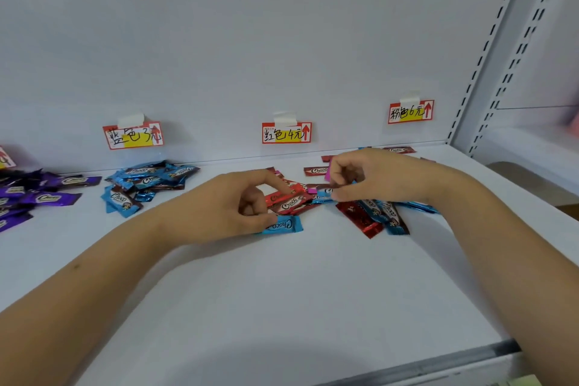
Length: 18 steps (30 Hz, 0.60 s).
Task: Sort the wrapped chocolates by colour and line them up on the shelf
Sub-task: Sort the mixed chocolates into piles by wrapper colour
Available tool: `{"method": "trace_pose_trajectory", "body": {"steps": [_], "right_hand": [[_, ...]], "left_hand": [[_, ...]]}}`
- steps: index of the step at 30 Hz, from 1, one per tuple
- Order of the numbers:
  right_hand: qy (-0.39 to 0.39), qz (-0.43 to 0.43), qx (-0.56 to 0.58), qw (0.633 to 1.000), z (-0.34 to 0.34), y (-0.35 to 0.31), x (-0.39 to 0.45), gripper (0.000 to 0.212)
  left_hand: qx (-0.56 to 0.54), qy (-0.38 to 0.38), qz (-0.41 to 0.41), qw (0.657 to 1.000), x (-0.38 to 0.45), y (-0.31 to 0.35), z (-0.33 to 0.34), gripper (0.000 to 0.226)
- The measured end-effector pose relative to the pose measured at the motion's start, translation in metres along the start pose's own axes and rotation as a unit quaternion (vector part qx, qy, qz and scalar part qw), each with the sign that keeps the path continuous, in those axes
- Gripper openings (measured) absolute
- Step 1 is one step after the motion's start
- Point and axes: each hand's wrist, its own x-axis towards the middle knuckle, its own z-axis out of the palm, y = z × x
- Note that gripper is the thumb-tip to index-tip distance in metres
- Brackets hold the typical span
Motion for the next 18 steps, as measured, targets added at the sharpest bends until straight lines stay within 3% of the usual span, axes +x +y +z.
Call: {"method": "trace_pose_trajectory", "body": {"steps": [4, 7, 13, 18], "right_hand": [[0.016, 0.006, 0.070, 0.997, 0.005, -0.003, 0.003, 0.019], [0.024, 0.007, 0.044, 0.999, 0.008, -0.004, 0.003, 0.013], [0.024, 0.035, -0.037, 0.998, 0.014, -0.007, 0.006, 0.021], [0.031, 0.024, -0.087, 0.995, 0.023, -0.006, 0.012, 0.020]], "left_hand": [[-0.071, -0.007, -0.030, 0.997, -0.010, 0.004, -0.019, 0.027], [-0.161, 0.015, -0.050, 0.986, -0.013, 0.008, -0.021, 0.028], [-0.430, 0.056, -0.114, 0.894, 0.001, 0.001, -0.014, 0.022], [-0.512, 0.031, -0.167, 0.842, 0.004, -0.003, -0.012, 0.008]]}}
